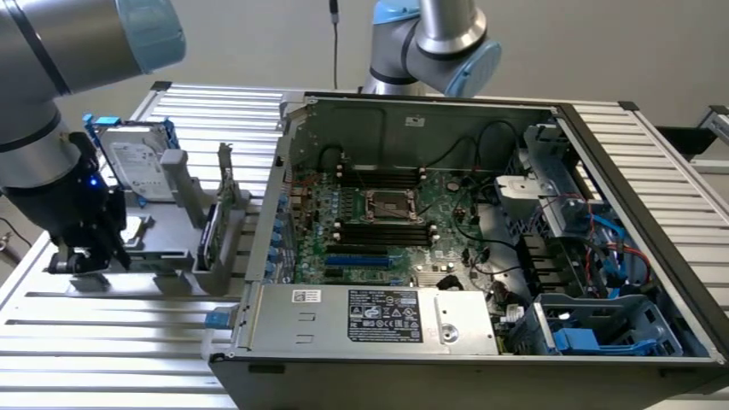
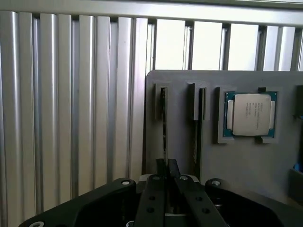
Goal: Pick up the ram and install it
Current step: 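Pick up the ram and move it above insertion slot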
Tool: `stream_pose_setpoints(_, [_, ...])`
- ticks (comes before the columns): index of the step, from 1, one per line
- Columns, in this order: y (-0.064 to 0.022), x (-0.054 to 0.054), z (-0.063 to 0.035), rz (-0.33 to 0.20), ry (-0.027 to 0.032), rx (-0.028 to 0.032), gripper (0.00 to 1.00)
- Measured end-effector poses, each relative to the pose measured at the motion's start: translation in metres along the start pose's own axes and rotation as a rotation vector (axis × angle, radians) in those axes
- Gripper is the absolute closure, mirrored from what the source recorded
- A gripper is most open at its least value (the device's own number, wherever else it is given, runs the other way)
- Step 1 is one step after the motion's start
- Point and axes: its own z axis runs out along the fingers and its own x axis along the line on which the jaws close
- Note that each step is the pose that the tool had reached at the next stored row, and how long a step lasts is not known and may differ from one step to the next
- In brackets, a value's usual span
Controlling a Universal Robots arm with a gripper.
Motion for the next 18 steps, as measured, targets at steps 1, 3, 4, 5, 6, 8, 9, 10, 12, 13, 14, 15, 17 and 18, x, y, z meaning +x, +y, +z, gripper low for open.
stream_pose_setpoints(1, [-0.0002, 0.0, -0.0041, 0.0, -0.0003, -0.0001, 0.86])
stream_pose_setpoints(3, [-0.0007, 0.0, -0.0131, 0.0, -0.0005, -0.0003, 0.86])
stream_pose_setpoints(4, [-0.0009, 0.0, -0.0175, 0.0, -0.0007, -0.0002, 0.86])
stream_pose_setpoints(5, [-0.0013, 0.0, -0.022, 0.0, -0.0008, -0.0003, 0.86])
stream_pose_setpoints(6, [-0.0017, -0.001, -0.0265, 0.0, -0.0008, -0.0004, 0.86])
stream_pose_setpoints(8, [-0.0027, -0.001, -0.0348, 0.0, -0.0013, -0.0007, 0.86])
stream_pose_setpoints(9, [-0.0032, -0.001, -0.0387, 0.0, -0.0016, -0.0009, 0.86])
stream_pose_setpoints(10, [-0.0039, -0.001, -0.043, 0.0, -0.002, -0.001, 0.86])
stream_pose_setpoints(12, [-0.0044, -0.001, -0.0502, 0.0, -0.003, -0.0011, 0.86])
stream_pose_setpoints(13, [-0.0048, -0.001, -0.0531, 0.0, -0.0037, -0.001, 0.86])
stream_pose_setpoints(14, [-0.0053, -0.001, -0.0563, 0.0, -0.0048, -0.0011, 0.86])
stream_pose_setpoints(15, [-0.006, -0.001, -0.059, 0.0, -0.0062, -0.001, 0.86])
stream_pose_setpoints(17, [-0.0089, -0.001, -0.0657, 0.0, -0.0079, -0.0015, 0.86])
stream_pose_setpoints(18, [-0.0114, -0.001, -0.0698, 0.0, -0.0084, -0.0023, 0.86])
